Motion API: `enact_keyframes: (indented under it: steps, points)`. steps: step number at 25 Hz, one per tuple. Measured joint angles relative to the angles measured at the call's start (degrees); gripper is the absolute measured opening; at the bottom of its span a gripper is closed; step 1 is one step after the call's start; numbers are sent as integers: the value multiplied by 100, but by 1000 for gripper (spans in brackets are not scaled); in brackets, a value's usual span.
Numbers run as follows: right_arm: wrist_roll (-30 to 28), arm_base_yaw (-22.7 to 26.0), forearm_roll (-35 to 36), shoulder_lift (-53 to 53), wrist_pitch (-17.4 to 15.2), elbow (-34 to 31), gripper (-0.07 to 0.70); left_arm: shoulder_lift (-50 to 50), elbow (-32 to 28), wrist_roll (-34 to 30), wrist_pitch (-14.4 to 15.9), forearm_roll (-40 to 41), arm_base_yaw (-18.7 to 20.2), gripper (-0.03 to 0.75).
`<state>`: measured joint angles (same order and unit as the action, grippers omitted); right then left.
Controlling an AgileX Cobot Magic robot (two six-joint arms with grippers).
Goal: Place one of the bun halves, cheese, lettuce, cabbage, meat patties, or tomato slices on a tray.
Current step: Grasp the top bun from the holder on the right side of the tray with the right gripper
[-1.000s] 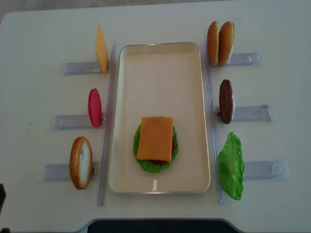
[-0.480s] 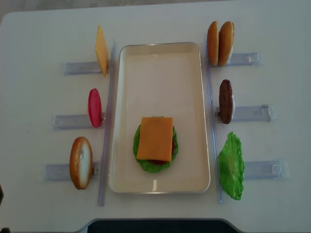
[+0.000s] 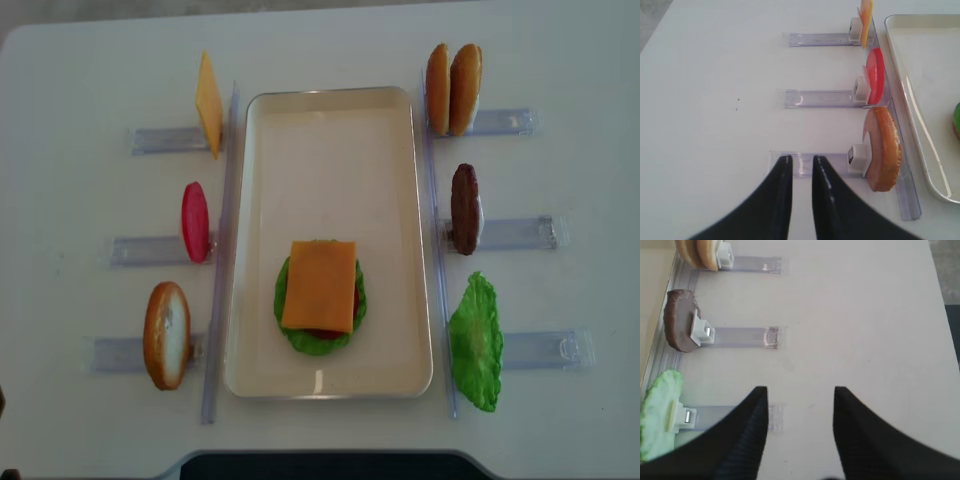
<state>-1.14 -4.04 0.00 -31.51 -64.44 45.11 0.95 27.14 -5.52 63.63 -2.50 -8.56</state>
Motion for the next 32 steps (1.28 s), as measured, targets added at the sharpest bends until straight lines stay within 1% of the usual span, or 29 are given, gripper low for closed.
enact_keyframes:
  steps: [3, 6, 11, 13, 20, 23, 26, 32]
  points:
    - [-5, 0, 0, -869, -21, 520, 350, 0, 0, 0, 0, 0, 0, 110]
    - [-23, 0, 0, -1983, -144, 1135, 358, 0, 0, 0, 0, 11, 0, 110]
    - [-39, 0, 0, -3348, -502, 2229, 359, 0, 0, 0, 0, 22, 0, 110]
    - [-39, 0, 0, -3892, -547, 2734, 359, 0, 0, 0, 0, 22, 0, 110]
    - [-108, 0, 71, -5390, -552, 4275, 359, 0, 0, 0, 0, 45, 0, 109]
    - [-200, 0, 127, -5875, -552, 4752, 359, 0, 0, 0, 0, 52, 0, 109]
    - [-245, 0, 129, -6258, -552, 5056, 359, 0, 0, 0, 0, 62, 0, 109]
    - [-356, 0, 129, -6728, -558, 5312, 359, 0, 0, 0, 0, 62, 0, 108]
